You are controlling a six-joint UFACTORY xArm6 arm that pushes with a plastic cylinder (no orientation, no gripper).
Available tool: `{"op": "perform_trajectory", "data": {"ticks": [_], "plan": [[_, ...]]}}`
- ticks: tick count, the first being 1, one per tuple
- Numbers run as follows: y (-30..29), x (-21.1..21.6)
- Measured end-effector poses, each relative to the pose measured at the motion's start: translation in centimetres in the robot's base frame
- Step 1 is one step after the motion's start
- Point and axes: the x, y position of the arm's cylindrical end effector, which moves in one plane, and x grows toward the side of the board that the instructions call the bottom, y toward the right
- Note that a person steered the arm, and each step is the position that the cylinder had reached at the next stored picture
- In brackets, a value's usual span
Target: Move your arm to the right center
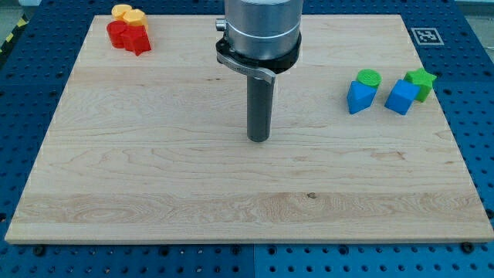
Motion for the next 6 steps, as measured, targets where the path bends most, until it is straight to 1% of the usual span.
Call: {"op": "perform_trajectory", "data": {"ticks": [1, 3, 4, 5, 6], "plan": [[0.0, 0.0], [2.7, -4.8], [2.7, -7.2], [3.2, -11.3], [7.3, -15.3]]}}
